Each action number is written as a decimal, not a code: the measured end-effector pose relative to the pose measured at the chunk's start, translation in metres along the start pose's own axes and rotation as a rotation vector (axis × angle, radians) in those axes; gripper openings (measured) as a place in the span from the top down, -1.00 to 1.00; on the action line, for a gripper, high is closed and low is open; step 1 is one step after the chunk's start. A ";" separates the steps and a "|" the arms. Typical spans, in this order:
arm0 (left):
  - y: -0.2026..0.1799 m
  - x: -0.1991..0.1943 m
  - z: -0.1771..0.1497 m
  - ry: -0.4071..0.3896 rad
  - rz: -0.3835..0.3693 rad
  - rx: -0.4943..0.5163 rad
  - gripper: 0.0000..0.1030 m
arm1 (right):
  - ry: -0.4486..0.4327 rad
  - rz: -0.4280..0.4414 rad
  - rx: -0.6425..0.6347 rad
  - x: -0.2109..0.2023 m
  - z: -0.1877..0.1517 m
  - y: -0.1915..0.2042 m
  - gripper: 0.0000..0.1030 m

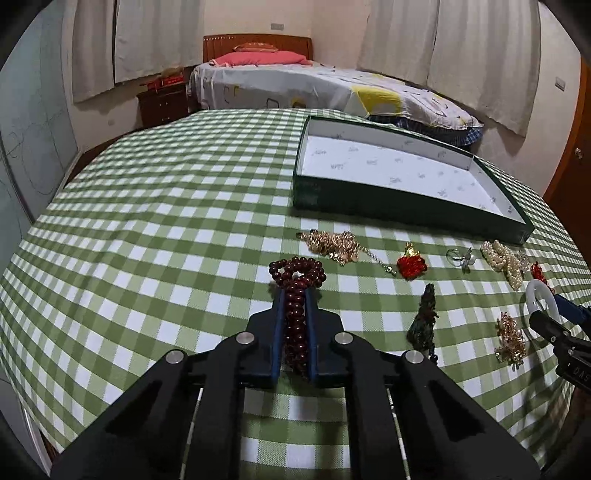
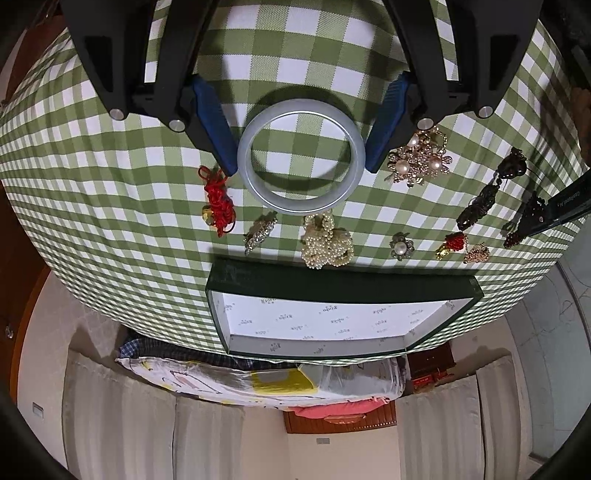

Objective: Organize jewelry
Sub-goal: 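Carry the bead bracelet into the green box and open the left gripper, then grasp the black tassel pendant with the left gripper while the right grasps the pearl brooch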

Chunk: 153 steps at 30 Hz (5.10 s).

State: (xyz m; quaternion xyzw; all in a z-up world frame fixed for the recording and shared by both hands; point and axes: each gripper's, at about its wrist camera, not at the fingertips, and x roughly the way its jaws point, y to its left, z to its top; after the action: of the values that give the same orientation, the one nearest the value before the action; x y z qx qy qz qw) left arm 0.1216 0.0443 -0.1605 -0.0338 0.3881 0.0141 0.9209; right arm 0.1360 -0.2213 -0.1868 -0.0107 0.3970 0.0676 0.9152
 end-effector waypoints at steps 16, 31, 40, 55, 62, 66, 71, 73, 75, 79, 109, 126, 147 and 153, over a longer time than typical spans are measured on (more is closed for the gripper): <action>-0.009 -0.028 0.024 -0.090 -0.035 -0.004 0.79 | -0.072 0.012 0.010 -0.020 0.016 -0.002 -0.33; -0.045 -0.002 0.110 -0.159 -0.143 0.010 0.79 | -0.204 0.028 0.019 -0.007 0.101 -0.014 -0.33; -0.058 0.085 0.141 -0.047 -0.147 0.014 0.79 | -0.107 0.030 0.022 0.065 0.130 -0.020 -0.33; -0.066 0.143 0.128 0.083 -0.102 0.058 0.68 | 0.033 0.012 0.003 0.111 0.124 -0.027 -0.34; -0.072 0.150 0.128 0.089 -0.097 0.071 0.25 | 0.035 0.015 -0.001 0.111 0.123 -0.028 -0.34; -0.075 0.154 0.129 0.090 -0.097 0.083 0.05 | 0.029 0.022 0.000 0.111 0.123 -0.027 -0.40; -0.071 0.154 0.129 0.089 -0.106 0.071 -0.01 | 0.026 0.027 0.002 0.109 0.122 -0.028 -0.40; -0.072 0.154 0.129 0.089 -0.108 0.073 -0.02 | 0.026 0.028 0.003 0.109 0.122 -0.028 -0.40; -0.071 0.154 0.129 0.089 -0.113 0.076 -0.07 | 0.022 0.028 0.007 0.108 0.122 -0.027 -0.40; -0.076 0.146 0.126 0.074 -0.116 0.089 -0.21 | -0.011 0.016 0.023 0.097 0.121 -0.027 -0.40; -0.024 -0.012 0.021 -0.068 -0.038 -0.005 -0.33 | -0.084 0.107 -0.025 -0.013 0.008 0.045 -0.29; -0.019 -0.009 -0.005 -0.018 -0.040 -0.003 -0.33 | 0.003 0.072 -0.047 0.007 -0.007 0.055 0.46; -0.066 0.023 0.000 0.072 -0.108 0.105 0.08 | -0.017 0.104 0.045 0.002 0.003 0.016 0.51; -0.076 0.027 -0.002 0.074 -0.125 0.153 0.42 | -0.013 0.117 0.054 0.005 0.003 0.013 0.52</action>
State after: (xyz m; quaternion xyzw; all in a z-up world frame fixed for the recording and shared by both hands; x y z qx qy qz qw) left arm 0.1431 -0.0322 -0.1776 0.0122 0.4188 -0.0743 0.9049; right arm 0.1400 -0.2075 -0.1884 0.0375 0.3927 0.1104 0.9122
